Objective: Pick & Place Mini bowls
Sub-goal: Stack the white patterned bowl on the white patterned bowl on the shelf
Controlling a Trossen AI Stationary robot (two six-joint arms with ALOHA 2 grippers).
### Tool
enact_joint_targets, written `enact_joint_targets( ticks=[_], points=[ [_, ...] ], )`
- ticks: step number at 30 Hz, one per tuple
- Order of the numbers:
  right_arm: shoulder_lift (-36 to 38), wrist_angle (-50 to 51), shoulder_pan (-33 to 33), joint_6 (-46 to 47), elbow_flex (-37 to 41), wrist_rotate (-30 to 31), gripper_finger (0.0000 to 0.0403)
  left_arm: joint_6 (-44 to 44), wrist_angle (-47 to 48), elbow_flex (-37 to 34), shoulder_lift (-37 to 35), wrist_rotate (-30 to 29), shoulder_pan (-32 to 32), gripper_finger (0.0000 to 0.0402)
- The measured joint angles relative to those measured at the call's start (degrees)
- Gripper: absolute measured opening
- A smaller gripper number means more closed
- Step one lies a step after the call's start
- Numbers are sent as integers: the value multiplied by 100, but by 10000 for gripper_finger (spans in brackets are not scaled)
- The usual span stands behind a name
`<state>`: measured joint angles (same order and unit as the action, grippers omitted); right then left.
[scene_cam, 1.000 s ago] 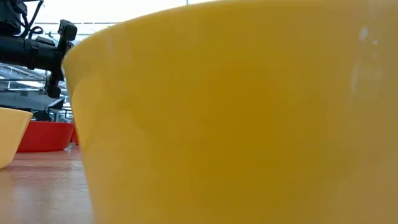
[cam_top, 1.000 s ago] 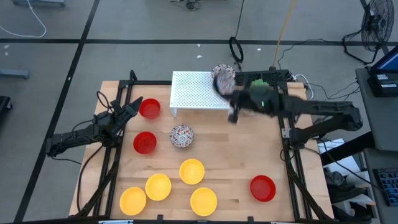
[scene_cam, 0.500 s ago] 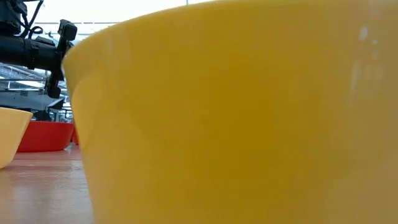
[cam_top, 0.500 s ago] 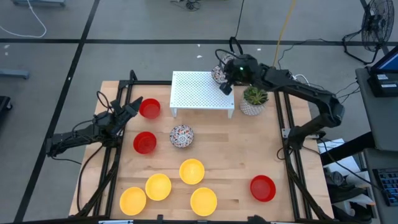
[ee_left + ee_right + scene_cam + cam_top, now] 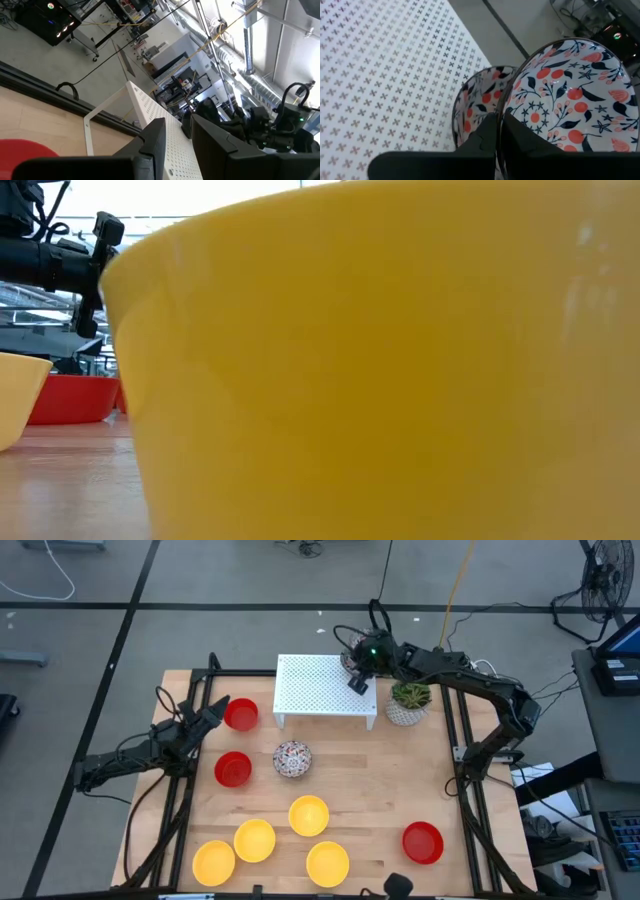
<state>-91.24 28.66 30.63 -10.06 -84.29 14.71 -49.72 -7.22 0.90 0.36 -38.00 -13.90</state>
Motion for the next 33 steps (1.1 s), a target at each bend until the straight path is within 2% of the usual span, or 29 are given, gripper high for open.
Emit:
enact_joint_targets(
  ticks=[9,15,26,33],
  points=[
    [-29,3,-101,-130,0,-7,3,0,8,0,0,0,1,93],
    [-31,31,-220,-241,0,-301,4,0,10,0,0,0,1,93],
    [-31,33,-225,-148,0,-284,4,0,12,0,0,0,-1,93],
    [-31,31,-221,-136,0,-279,32,-1,12,-1,0,0,1,93]
  ],
)
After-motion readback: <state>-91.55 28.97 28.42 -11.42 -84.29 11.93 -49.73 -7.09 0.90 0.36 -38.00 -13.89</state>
